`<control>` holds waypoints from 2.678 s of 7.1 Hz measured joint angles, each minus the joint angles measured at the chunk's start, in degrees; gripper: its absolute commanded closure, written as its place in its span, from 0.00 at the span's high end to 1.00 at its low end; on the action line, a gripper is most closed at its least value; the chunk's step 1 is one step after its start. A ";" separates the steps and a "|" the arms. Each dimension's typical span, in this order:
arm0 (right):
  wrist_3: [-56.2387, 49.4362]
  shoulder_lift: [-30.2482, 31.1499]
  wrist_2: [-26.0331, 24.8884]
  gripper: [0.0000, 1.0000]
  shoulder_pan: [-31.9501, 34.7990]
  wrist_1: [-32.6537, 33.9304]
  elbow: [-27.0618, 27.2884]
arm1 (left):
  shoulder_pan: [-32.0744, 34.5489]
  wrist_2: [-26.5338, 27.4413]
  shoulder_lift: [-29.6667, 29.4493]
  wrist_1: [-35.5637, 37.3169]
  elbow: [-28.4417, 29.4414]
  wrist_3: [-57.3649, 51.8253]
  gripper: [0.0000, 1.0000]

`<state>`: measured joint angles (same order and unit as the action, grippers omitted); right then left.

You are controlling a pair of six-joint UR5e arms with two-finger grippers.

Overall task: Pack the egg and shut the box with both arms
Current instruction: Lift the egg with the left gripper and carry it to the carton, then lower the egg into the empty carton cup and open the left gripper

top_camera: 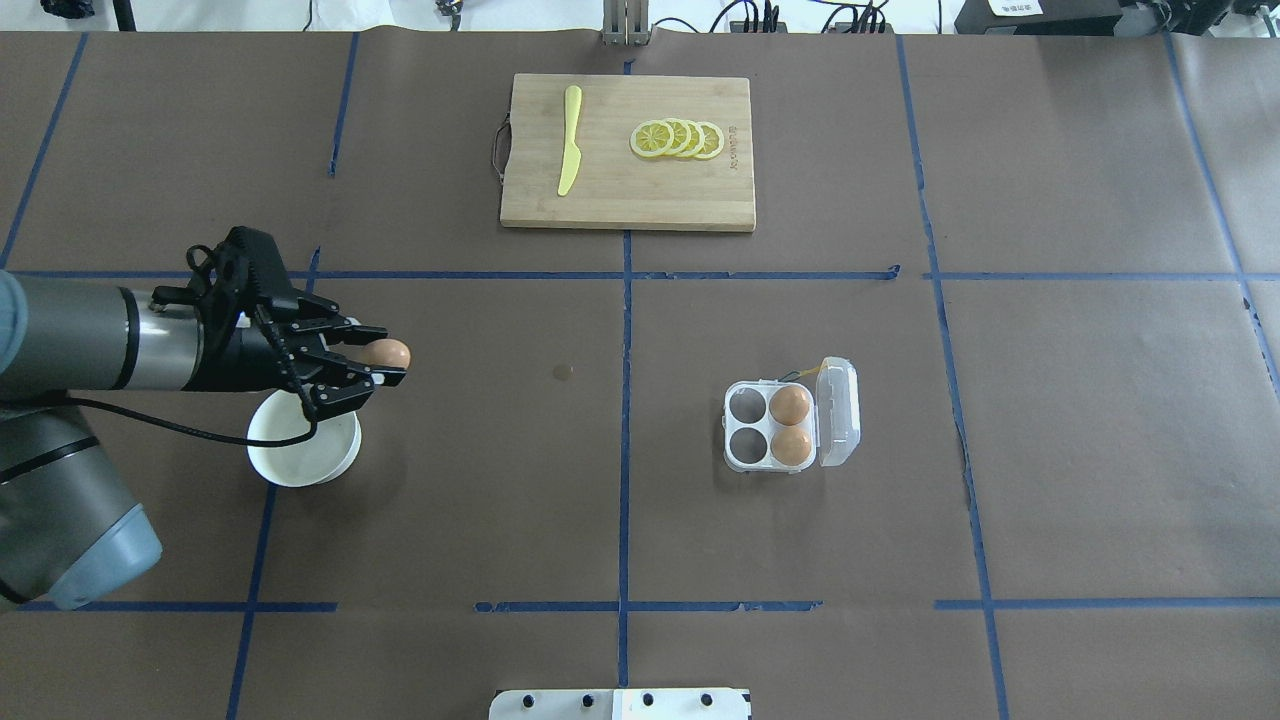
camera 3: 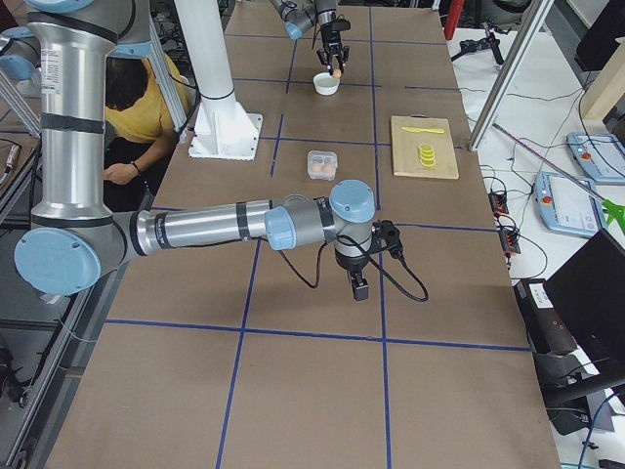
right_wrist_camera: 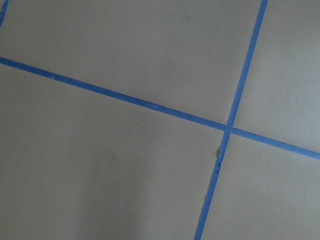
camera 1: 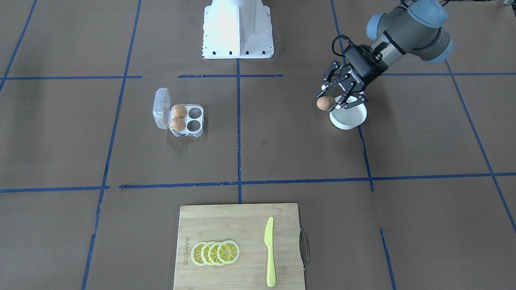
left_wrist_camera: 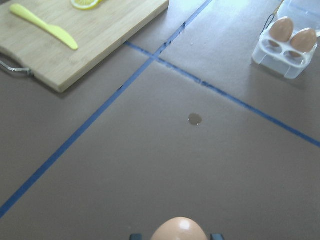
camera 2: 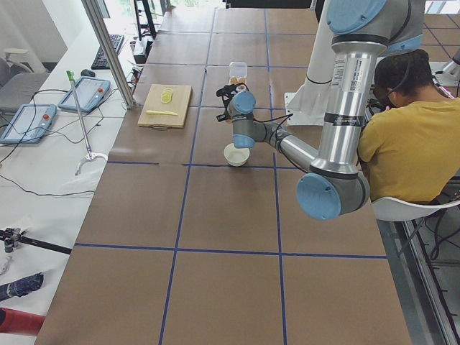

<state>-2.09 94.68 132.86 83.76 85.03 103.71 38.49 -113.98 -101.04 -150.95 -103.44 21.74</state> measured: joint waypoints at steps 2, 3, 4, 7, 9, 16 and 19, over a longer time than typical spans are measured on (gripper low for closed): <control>0.06 0.05 0.03 1.00 0.00 0.04 -0.01 | -1.09 0.00 -8.51 -1.75 3.10 0.26 0.00; 0.09 0.06 0.03 1.00 0.00 0.04 -0.08 | -2.59 0.13 -12.09 -3.12 4.75 0.26 0.00; 0.13 0.06 0.03 1.00 0.02 0.05 -0.13 | -4.73 1.87 -14.80 -4.77 6.58 0.24 0.00; 0.10 0.05 0.03 1.00 0.06 0.05 -0.29 | -15.37 18.40 -21.23 -8.37 12.45 0.30 0.00; 0.05 -0.01 0.03 1.00 0.01 0.05 -0.40 | -20.04 26.23 -25.73 -8.63 18.69 0.28 0.05; -0.02 -0.08 0.03 1.00 0.00 0.05 -0.70 | -23.92 33.99 -35.26 -8.56 31.17 2.07 0.13; -0.02 -0.17 0.03 1.00 0.00 0.05 -0.70 | -24.25 36.07 -35.93 -8.40 32.30 4.74 0.48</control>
<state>-2.11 94.51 132.89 83.76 85.08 103.01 14.24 -77.90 -136.97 -159.35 -71.13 26.48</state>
